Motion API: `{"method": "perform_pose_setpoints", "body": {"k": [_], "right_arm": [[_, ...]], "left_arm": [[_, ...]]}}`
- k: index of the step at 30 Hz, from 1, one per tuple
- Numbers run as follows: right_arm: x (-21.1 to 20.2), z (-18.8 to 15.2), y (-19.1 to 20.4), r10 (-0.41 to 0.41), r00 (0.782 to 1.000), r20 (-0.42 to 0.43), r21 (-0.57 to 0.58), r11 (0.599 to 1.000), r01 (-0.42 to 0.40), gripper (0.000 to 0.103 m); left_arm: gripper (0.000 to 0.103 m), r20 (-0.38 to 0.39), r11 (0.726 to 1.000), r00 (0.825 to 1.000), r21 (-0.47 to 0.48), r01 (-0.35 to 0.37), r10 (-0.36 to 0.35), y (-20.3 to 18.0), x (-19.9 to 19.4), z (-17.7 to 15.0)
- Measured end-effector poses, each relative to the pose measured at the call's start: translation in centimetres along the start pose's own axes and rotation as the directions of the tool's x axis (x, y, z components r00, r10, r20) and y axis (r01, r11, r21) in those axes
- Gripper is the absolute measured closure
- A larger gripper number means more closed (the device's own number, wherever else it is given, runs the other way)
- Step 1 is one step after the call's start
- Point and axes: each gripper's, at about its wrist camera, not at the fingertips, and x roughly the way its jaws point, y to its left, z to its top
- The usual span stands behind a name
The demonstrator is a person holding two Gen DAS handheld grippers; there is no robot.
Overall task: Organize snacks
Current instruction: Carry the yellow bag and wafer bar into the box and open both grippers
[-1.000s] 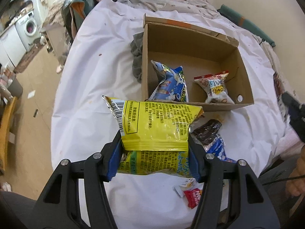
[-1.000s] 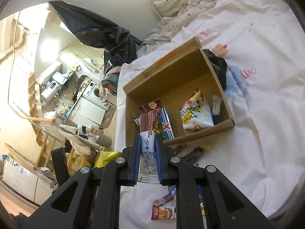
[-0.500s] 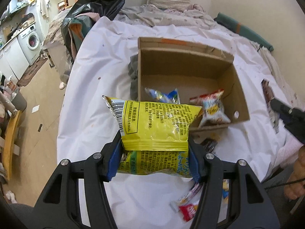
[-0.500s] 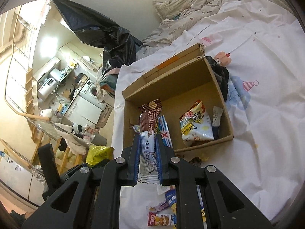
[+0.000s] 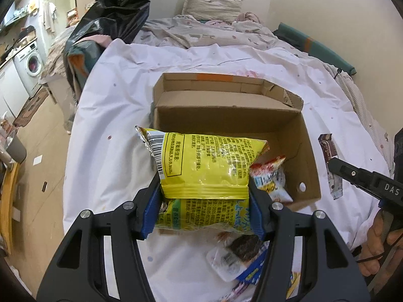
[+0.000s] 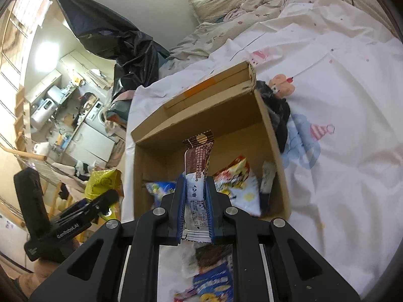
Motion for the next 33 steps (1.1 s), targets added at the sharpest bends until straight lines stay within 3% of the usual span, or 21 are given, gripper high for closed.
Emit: {"method": "perform_pose_setpoints", "body": {"k": [7,14,25,33], "right_arm": [[1.7,1.3,-1.4,-0.074,0.997,-0.015,-0.002,0.997,0.074,0.087],[3.1,0.6,-2.2,-0.134,0.989,-0.062,-0.004,0.991,0.134,0.087],[5.4,0.2,-2.8,-0.162,0.975,-0.152,0.032,0.985,0.168,0.087],[5.7,0.0,-2.7,-0.168,0.971,-0.169,0.026,0.984,0.175,0.087]], "left_arm": [[0.047,-0.022,1.0,1.0,0.018,0.005,-0.005,-1.5,3.8,1.2],[0.047,-0.056,0.999,0.998,0.031,0.024,-0.022,-2.4,7.1,0.4],[0.046,-0.073,0.999,0.997,0.038,0.039,-0.036,-2.7,8.2,0.4],[0.046,-0.072,0.998,0.997,0.039,0.038,-0.035,-2.5,8.2,0.3]]}}
